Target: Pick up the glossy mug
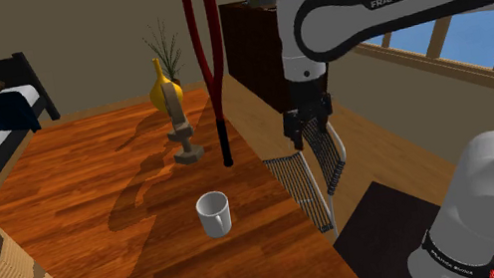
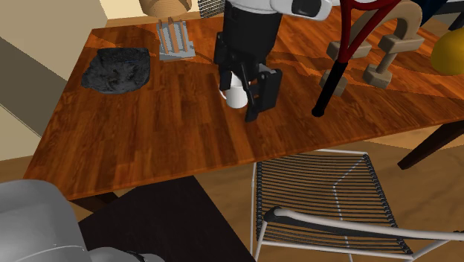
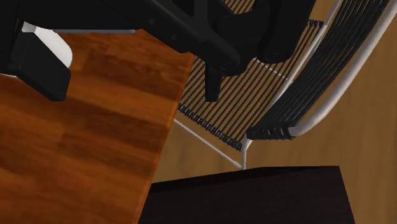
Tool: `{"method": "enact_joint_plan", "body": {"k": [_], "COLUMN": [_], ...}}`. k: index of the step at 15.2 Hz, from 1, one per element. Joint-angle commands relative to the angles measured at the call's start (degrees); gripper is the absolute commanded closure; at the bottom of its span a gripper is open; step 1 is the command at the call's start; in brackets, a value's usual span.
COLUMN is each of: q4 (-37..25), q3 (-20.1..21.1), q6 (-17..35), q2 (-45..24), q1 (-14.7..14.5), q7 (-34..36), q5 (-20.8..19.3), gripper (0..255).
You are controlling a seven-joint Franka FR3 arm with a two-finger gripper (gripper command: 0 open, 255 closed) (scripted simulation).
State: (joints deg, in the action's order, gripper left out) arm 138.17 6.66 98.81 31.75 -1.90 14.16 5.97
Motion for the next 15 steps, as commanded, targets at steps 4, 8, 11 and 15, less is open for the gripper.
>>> {"method": "enact_joint_plan", "body": {"k": [4,8,11,15], "q4": [-1.64,-4.25,-7.01,-11.71], "q3": [3.28,5.77,7.43,9.22], "q6": [7.88,13.87,17.89,22.45], "q2": [-8.00,-15.42,-21.32,-29.50], "q1": [-1.17,-1.94,-2.49,-3.33], "q7": [3.78,6.89,9.38,12.93], "q5": [1.91,2.46,2.19,0.85], "gripper": [0,0,0,0]}}
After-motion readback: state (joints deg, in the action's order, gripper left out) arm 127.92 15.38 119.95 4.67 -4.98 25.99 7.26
